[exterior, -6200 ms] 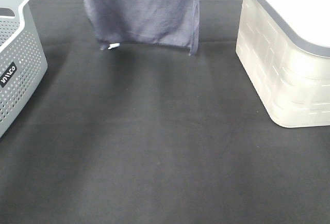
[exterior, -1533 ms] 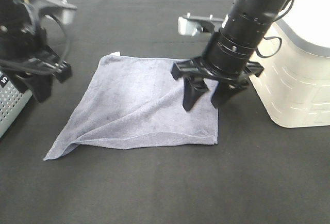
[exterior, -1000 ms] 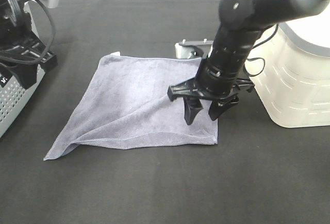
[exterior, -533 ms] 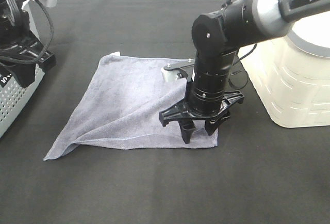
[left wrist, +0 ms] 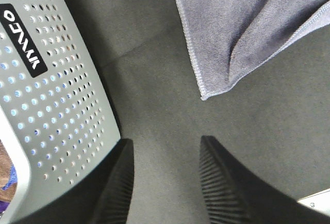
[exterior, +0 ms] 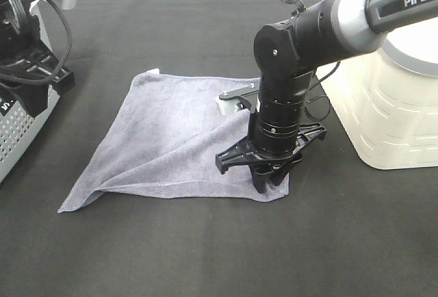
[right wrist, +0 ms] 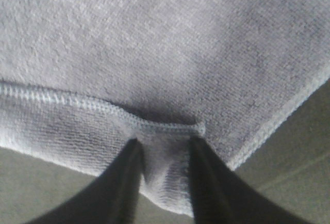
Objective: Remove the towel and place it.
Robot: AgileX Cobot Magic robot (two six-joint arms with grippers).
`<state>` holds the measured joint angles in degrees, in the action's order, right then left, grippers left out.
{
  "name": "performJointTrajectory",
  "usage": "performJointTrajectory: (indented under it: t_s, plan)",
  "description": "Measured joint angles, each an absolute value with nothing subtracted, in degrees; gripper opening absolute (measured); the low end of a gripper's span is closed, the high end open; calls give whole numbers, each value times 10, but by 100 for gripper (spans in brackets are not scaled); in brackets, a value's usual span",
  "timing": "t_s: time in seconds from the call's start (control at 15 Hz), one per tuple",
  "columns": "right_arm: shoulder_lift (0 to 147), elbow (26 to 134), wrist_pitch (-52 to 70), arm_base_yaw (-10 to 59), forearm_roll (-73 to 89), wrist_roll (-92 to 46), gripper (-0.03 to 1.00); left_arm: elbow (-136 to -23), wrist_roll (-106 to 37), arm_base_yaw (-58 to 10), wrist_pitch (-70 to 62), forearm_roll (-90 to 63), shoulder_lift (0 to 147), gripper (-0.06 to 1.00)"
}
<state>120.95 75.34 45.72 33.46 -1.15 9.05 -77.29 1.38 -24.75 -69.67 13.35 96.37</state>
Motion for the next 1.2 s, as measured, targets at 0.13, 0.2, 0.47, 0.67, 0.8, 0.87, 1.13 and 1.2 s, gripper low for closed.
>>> performJointTrajectory:
  t_s: [0.13,0.2,0.47,0.67,0.8,0.87,1.13,1.2]
  plan:
    - [1215,753,472,335,-7,76,14,-773,14,-248,-697,127,964,40]
    - [1214,753,478,335,-3,73,6,-773,14,-248,-697,125,964,40]
    - [1192,753,497,335,11,68,2,-773,14,-248,-697,125,964,40]
    - [1179,753,544,335,38,54,2,-773,14,-248,-697,125,964,40]
    - [1179,753,578,335,53,43,2,-773,14,-248,-697,116,964,40]
    - [1179,753,597,335,54,38,2,-773,14,-248,-697,108,964,40]
    - [1179,753,604,335,55,30,14,-773,14,-248,-697,105,964,40]
    - [1179,753,611,335,56,29,24,-773,14,-248,-697,104,964,40]
